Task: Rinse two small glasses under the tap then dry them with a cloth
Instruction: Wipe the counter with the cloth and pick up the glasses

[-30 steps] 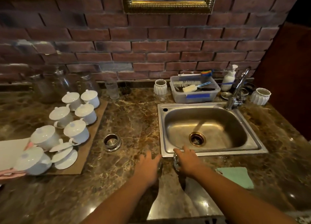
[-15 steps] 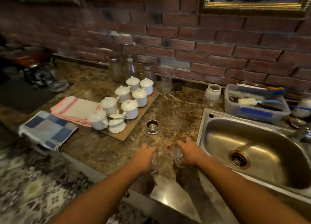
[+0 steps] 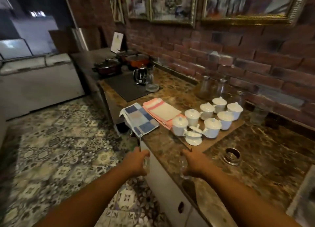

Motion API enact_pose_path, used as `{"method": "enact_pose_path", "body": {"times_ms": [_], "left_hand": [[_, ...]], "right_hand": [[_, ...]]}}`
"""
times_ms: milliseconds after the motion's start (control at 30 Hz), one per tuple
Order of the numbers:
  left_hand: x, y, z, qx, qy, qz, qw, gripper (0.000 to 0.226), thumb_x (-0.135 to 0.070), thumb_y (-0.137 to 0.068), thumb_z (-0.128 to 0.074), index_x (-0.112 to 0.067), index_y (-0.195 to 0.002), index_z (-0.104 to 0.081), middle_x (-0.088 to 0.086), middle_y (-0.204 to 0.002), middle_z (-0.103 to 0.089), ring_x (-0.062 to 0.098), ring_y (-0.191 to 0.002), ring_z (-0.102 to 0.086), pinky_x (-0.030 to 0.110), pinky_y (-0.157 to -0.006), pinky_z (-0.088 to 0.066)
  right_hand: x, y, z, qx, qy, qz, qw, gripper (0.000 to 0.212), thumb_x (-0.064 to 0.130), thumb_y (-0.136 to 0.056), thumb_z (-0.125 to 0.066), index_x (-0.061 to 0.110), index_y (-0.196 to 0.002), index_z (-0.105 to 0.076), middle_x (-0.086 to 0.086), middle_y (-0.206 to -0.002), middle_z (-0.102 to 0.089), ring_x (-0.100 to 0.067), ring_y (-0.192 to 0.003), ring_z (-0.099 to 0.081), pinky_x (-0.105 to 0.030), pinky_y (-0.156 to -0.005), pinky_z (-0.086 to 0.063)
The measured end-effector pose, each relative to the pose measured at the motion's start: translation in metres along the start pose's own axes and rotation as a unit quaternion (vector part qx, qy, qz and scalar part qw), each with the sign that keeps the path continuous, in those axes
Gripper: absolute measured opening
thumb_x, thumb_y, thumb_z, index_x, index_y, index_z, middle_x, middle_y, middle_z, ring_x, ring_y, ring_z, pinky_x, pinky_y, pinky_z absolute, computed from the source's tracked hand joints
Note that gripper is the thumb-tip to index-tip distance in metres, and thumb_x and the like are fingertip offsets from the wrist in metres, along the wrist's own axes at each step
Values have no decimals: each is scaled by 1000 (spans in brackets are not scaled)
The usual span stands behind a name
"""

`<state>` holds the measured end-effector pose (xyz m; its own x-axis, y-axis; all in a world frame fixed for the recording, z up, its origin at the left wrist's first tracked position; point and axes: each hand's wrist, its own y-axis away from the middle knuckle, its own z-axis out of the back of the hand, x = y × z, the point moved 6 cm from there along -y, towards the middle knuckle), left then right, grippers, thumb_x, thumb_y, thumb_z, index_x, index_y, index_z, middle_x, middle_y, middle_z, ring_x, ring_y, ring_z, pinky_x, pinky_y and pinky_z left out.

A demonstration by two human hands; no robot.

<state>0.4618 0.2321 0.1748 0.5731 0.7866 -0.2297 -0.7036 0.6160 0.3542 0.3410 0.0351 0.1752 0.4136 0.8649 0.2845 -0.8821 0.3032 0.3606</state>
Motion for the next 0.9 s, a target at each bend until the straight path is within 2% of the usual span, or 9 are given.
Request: {"method": "enact_pose_path", "body": {"times_ms": [100,233,433,700,800,900], "left_hand": [[47,-17,22,-2,-11,-16,1000,72,-31,-76,-81,-32,-138,-46,8,-136,-42,31,-114,-56,40,-92,-53],[98,-45,49,-15,-15,-46,999,74,-31,-75,-83,-32,-140,-46,7,-137,-41,32,-121,-53,39,-96,-51],[132,-87,70,-13,-35,-116,993,79,-38,-76,-80,-38,-144,-41,9,-144,-40,36,-128,-48,46,-102,-50],[103,-152,70,16,-38,-187,981,77,-33,-78,-82,-31,-145,-43,10,-150,-37,35,-133,-46,40,-106,-46],[74,-179,67,34,-46,-221,974,73,-31,-82,-80,-27,-146,-44,8,-150,-39,33,-135,-44,41,-110,-42],[46,-206,62,48,-73,-256,963,75,-36,-81,-79,-34,-146,-42,8,-144,-40,33,-131,-46,39,-105,-46]], "right_hand": [[34,-26,-4,-13,5,-7,1000,79,42,-73,-79,32,-141,-40,-9,-140,-49,-28,-122,-53,-38,-97,-52],[68,-55,-7,-42,2,-50,998,75,40,-70,-79,34,-136,-42,-8,-134,-51,-26,-115,-55,-35,-90,-55],[95,-78,-9,-66,-29,-122,990,82,40,-71,-79,34,-142,-38,-8,-141,-47,-28,-121,-53,-36,-92,-55],[82,-90,-4,-90,-57,-189,976,80,33,-73,-80,30,-144,-41,-7,-137,-50,-23,-118,-53,-33,-95,-54],[64,-99,-2,-98,-58,-208,972,83,36,-73,-79,31,-145,-39,-6,-133,-50,-22,-116,-52,-30,-94,-53],[43,-111,-2,-105,-65,-229,966,87,42,-74,-78,36,-148,-32,-7,-129,-49,-24,-116,-53,-29,-91,-51]]}}
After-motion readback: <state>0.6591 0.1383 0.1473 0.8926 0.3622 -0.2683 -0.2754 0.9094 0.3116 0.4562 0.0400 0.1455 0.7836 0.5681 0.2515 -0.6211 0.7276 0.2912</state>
